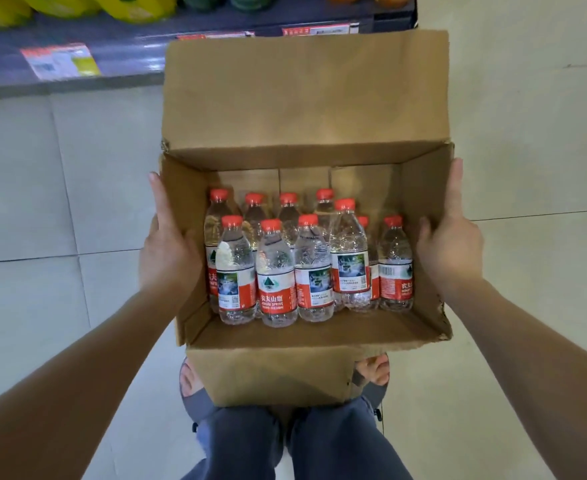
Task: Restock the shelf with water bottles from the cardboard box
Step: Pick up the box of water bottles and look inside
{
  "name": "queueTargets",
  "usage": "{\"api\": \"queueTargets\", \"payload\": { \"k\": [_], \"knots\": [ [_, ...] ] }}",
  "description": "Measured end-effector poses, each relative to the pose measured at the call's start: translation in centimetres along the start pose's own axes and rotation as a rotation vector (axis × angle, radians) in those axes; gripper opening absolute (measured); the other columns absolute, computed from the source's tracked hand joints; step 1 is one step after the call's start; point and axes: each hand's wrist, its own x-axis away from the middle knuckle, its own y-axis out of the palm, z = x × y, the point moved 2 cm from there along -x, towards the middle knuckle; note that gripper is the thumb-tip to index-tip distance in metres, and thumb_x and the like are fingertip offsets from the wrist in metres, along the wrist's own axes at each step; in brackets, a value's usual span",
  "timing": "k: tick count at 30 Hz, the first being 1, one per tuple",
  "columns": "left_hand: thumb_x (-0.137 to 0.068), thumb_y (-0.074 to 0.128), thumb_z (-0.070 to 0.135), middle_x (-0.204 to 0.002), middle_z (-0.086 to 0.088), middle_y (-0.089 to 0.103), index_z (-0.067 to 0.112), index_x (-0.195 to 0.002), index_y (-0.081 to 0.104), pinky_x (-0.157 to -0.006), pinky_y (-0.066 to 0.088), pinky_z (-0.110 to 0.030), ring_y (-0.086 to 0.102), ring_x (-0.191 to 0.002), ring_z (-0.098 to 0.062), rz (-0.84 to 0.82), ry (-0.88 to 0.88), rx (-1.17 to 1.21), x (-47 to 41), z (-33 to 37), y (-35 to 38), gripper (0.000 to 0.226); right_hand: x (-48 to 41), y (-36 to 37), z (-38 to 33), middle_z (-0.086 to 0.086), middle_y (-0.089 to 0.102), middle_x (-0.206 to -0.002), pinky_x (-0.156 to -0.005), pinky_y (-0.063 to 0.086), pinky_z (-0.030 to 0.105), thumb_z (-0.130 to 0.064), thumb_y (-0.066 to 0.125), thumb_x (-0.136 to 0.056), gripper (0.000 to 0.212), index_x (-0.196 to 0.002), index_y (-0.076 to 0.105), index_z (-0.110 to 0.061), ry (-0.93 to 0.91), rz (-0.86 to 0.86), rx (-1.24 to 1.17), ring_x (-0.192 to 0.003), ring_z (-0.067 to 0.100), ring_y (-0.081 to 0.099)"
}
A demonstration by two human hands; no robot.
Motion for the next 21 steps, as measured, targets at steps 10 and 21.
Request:
{"api": "queueTargets", "payload": {
  "k": [10,21],
  "knots": [
    [-0.1,0.044,0.007,-0.059,-0.014,0.051,0.05,-0.161,-0.005,-0.058,0.046,-0.036,0.052,-0.054,-0.03,0.017,-0.059,0.254,1.3,-0.5,-0.9,0.089,0.7,-0.8,-0.2,0.007,0.049,-0.056,-0.068,0.034,0.031,-0.01,0.048,-0.1,0.086,-0.159,-0.004,-0.044,0.054,0.029,-0.055,-0.052,0.016,0.043],
    [-0.1,0.047,0.006,-0.054,-0.013,0.046,0.044,-0.164,-0.002,-0.053,0.045,-0.034,0.046,-0.047,-0.029,0.063,0.031,0.225,3.5,-2.0,-5.1,0.088,4.5,-2.6,-1.7,0.007,0.046,-0.054,-0.063,0.035,0.027,-0.009,0.05,-0.1,0.085,-0.16,0.0,-0.043,0.047,0.055,-0.116,-0.05,0.018,0.046]
  ]
}}
